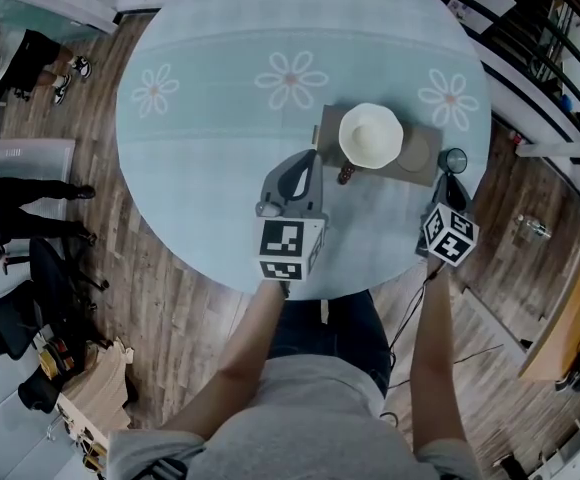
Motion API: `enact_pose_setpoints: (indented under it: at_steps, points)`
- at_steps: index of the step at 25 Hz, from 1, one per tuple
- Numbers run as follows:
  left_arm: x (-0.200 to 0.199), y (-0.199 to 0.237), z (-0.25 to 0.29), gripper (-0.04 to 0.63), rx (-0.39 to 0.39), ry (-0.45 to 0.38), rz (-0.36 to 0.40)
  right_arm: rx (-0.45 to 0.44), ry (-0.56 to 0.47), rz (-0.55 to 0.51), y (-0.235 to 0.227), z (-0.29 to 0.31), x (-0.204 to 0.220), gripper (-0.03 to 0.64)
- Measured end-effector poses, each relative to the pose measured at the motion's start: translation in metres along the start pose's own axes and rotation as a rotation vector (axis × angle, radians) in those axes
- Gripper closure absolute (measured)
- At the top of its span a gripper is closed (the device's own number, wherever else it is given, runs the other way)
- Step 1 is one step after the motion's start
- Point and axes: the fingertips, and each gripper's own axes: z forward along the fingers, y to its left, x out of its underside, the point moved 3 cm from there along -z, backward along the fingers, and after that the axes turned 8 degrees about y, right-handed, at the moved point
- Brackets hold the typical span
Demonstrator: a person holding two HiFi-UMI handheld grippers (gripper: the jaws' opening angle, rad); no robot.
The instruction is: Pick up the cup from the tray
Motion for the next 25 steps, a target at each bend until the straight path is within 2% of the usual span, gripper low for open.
enact_pose_setpoints:
  at_steps: [1, 3, 5, 10, 17, 25]
  points:
    - [0.001, 0.000, 0.000, 0.588, 0.000, 0.001, 0.000, -0.012, -0.019, 0.009, 0.001, -0.002, -0.002, 0.575]
    - [0.003, 0.000, -0.002, 0.588, -0.003, 0.004, -0.003, -0.029, -0.054, 0.023, 0.003, -0.006, -0.006, 0.479]
    - [0.004, 0.000, -0.003, 0.588, -0.004, 0.004, -0.010, -0.024, -0.072, 0.029, 0.004, -0.012, -0.009, 0.468]
    - [0.003, -0.003, -0.006, 0.588, 0.019, -0.017, -0.038, -0.016, -0.123, 0.069, 0.010, -0.038, -0.014, 0.466]
    - [0.001, -0.008, -0.011, 0.589, 0.061, -0.030, -0.066, -0.076, -0.219, 0.111, 0.053, -0.090, -0.017, 0.466]
    - [0.006, -0.019, -0.015, 0.588, 0.105, -0.071, -0.058, -0.156, -0.252, 0.122, 0.089, -0.114, -0.017, 0.467]
